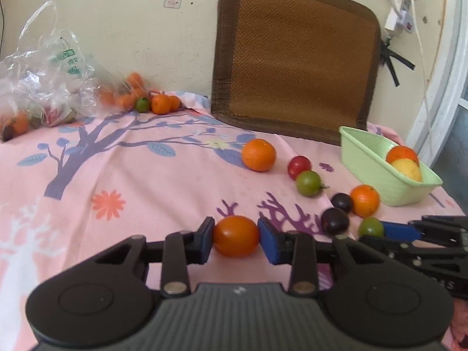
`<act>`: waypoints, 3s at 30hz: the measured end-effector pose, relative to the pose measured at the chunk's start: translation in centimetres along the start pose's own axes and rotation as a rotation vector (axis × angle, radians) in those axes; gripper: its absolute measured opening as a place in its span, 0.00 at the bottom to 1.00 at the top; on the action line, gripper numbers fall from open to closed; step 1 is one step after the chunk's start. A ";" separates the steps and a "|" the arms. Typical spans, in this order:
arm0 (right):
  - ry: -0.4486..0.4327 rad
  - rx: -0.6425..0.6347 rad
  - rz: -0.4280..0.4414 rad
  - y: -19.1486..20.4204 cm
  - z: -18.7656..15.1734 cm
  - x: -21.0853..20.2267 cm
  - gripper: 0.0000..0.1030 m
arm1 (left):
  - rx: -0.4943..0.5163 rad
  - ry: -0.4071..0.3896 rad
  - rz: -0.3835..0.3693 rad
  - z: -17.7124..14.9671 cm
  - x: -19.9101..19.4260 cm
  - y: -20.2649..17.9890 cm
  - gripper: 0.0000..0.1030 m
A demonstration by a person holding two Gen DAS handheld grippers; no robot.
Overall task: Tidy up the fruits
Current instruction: 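Grasp the orange tomato with the left gripper while the right gripper grasps the green tomato, then carry both tomatoes into the green basket and open both grippers, then grasp a tangerine with the right gripper while the left gripper grasps the dark plum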
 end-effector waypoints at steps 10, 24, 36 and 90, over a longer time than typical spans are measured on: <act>-0.054 -0.029 -0.080 0.0 -3.4 -5.8 0.29 | 0.113 -0.019 -0.265 -2.5 -3.1 -8.4 0.32; -0.041 0.026 -0.227 -3.0 -5.7 -8.5 0.30 | 0.305 0.057 -0.289 -5.2 0.0 -16.3 0.37; -0.248 0.119 -0.330 -8.5 -1.8 -10.4 0.29 | 0.160 -0.006 -0.381 3.1 1.9 -15.9 0.32; -0.059 0.228 -0.130 -2.3 1.9 0.7 0.42 | 0.029 -0.217 -0.023 -0.3 -1.8 -2.6 0.53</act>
Point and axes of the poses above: each gripper's, at about its wrist camera, not at the fingertips, and x roughly the way its jaws point, y to its left, z to its top, the point moved 2 cm from there along x, roughly the way its jaws point, and after that the axes turned 3 degrees about -z, right-handed, at the moved point
